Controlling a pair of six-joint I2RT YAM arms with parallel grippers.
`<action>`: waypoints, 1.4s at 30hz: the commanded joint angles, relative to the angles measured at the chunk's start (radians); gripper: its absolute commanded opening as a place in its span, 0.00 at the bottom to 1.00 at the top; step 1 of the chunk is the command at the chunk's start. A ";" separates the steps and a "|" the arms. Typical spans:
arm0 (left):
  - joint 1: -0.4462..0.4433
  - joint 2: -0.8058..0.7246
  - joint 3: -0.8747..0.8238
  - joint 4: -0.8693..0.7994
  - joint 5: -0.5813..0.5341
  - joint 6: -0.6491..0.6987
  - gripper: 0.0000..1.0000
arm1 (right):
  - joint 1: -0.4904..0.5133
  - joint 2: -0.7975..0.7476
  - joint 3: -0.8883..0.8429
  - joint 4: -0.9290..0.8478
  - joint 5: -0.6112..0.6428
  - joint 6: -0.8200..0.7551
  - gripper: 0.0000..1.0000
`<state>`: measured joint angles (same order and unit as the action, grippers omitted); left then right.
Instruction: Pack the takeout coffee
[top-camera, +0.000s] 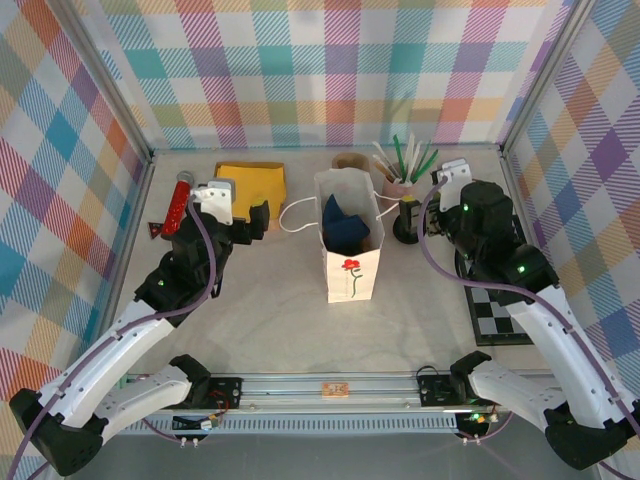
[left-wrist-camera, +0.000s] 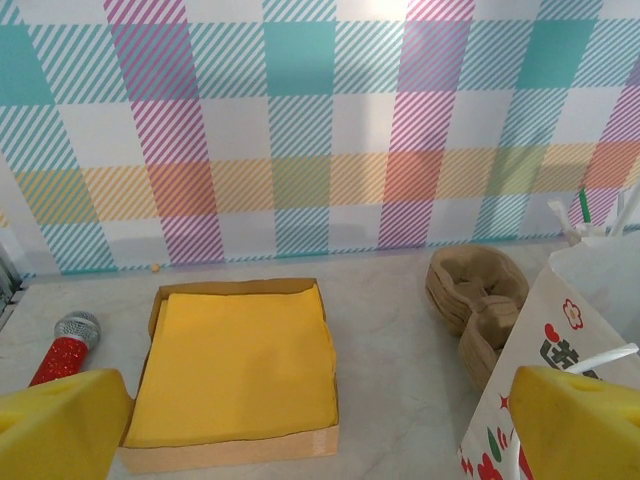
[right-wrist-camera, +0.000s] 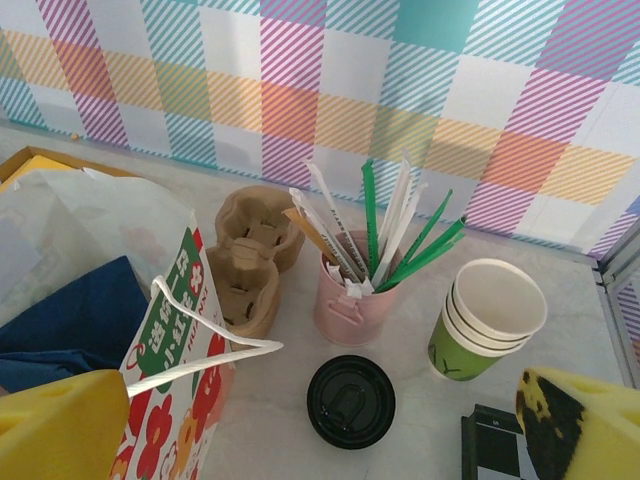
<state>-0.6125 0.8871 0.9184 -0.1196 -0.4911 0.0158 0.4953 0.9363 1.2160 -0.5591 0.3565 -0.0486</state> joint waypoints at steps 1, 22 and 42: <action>0.007 -0.018 -0.012 0.050 -0.003 -0.013 0.97 | -0.008 -0.037 -0.026 0.058 0.011 -0.025 0.99; 0.007 -0.048 -0.068 0.070 -0.001 -0.046 0.96 | -0.008 -0.065 -0.069 0.083 0.018 -0.028 0.99; 0.007 0.014 -0.001 -0.015 0.224 -0.111 0.97 | -0.008 -0.029 -0.055 0.034 -0.077 -0.009 0.99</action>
<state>-0.6125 0.8799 0.8570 -0.0990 -0.3519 -0.0792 0.4953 0.8913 1.1446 -0.5171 0.3397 -0.0647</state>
